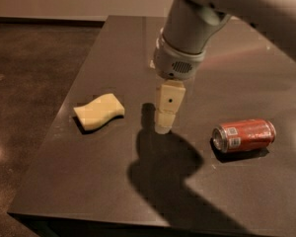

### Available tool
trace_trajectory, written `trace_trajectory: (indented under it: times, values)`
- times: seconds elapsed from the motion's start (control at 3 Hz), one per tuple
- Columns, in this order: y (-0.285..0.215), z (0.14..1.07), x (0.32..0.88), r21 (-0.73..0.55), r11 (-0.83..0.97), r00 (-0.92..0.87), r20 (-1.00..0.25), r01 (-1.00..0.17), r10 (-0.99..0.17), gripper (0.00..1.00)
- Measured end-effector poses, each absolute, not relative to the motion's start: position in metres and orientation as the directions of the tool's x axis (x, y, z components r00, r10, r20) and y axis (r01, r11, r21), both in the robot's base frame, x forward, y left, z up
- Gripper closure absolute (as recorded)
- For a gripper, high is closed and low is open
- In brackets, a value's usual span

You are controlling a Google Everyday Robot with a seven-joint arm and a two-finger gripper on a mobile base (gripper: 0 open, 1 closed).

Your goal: Pick sponge

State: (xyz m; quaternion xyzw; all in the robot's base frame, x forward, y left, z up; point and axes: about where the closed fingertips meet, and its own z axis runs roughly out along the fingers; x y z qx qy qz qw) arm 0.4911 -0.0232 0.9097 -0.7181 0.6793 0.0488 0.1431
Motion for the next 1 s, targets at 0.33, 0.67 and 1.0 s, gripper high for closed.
trace_trajectory:
  times: [0.33,0.67,1.0]
  values:
    - [0.000,0.890,0.499,-0.105,-0.053,0.078,-0.250,-0.993,-0.965,0.00]
    - [0.027,0.874,0.504,-0.083,-0.072,0.091,-0.251,-0.994,-0.964,0.00]
    - [0.047,0.864,0.510,-0.079,-0.084,0.102,-0.254,-0.993,-0.962,0.00]
